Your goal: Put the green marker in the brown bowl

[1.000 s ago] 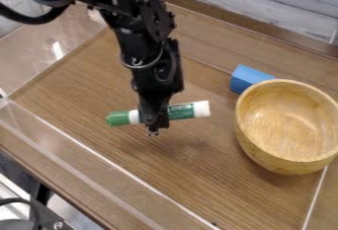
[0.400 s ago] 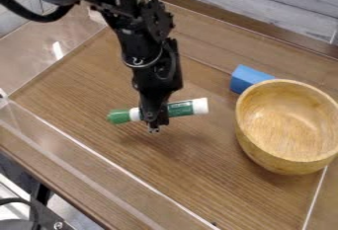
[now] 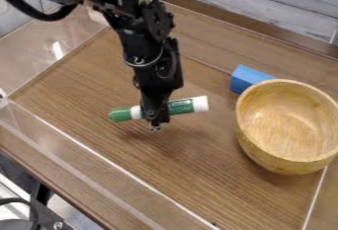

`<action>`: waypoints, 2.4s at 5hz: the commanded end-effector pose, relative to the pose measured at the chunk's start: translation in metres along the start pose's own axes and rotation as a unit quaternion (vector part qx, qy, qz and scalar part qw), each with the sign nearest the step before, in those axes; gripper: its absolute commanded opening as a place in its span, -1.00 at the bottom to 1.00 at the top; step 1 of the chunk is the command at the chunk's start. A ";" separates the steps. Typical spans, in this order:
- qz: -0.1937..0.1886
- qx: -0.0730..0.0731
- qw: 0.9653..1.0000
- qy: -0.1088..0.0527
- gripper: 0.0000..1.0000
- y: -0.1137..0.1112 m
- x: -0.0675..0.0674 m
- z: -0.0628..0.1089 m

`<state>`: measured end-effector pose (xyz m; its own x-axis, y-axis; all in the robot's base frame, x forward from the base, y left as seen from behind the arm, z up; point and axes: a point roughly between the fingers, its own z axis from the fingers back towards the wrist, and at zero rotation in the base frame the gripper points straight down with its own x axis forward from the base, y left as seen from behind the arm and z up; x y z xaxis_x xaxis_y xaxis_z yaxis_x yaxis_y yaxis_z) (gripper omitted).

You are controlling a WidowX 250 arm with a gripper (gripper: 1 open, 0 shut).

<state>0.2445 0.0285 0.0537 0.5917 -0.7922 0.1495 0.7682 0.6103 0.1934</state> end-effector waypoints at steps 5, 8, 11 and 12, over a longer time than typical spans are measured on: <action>0.009 0.030 0.999 -0.006 -1.00 0.023 0.004 -0.001; 0.014 0.036 0.999 -0.004 -1.00 0.026 0.004 -0.001; 0.019 0.040 0.999 -0.005 -1.00 0.021 0.004 -0.001; 0.020 0.040 0.999 -0.005 -1.00 0.020 0.005 -0.001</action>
<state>0.2561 0.0369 0.0450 0.6346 -0.7589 0.1461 0.7267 0.6503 0.2214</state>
